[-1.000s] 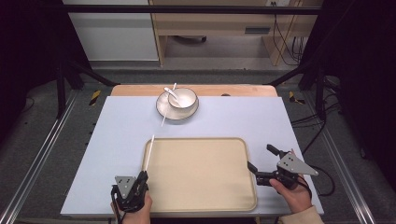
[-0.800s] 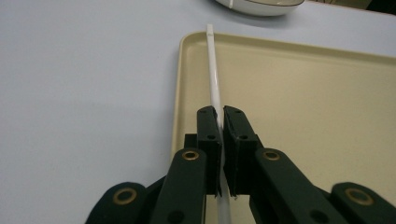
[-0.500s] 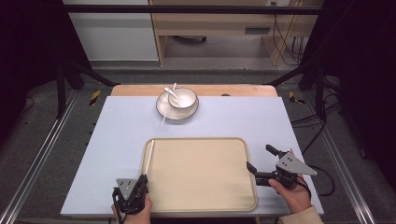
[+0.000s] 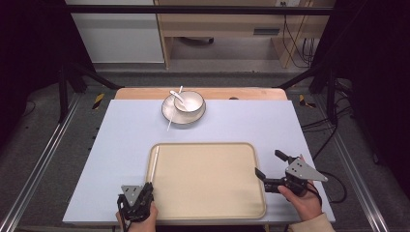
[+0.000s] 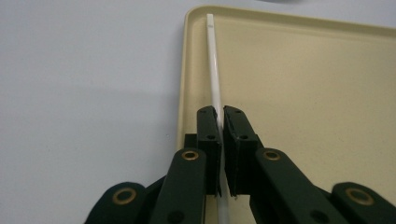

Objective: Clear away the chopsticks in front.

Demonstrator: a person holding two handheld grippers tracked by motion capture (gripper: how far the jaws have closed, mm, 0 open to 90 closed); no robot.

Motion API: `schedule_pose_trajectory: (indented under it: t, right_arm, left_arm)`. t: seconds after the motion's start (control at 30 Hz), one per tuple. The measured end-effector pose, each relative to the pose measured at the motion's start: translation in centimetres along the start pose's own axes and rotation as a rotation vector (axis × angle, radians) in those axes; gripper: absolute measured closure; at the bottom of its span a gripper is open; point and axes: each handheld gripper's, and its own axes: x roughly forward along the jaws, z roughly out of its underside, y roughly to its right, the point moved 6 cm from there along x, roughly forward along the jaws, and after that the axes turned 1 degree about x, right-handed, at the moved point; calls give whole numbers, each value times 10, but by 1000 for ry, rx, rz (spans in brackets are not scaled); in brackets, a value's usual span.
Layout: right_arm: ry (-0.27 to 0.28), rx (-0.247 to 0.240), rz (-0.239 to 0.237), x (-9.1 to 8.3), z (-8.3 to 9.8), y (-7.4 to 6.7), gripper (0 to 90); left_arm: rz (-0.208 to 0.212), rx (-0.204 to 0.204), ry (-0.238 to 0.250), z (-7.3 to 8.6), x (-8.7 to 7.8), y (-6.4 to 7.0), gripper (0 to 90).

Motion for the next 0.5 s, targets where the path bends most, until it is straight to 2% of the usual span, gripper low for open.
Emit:
schedule_pose_trajectory:
  t: [0.5]
  right_arm:
    - [-6,0,-2,0,0,0,54]
  left_arm:
    - [4,-11,-1,1,2,0,847]
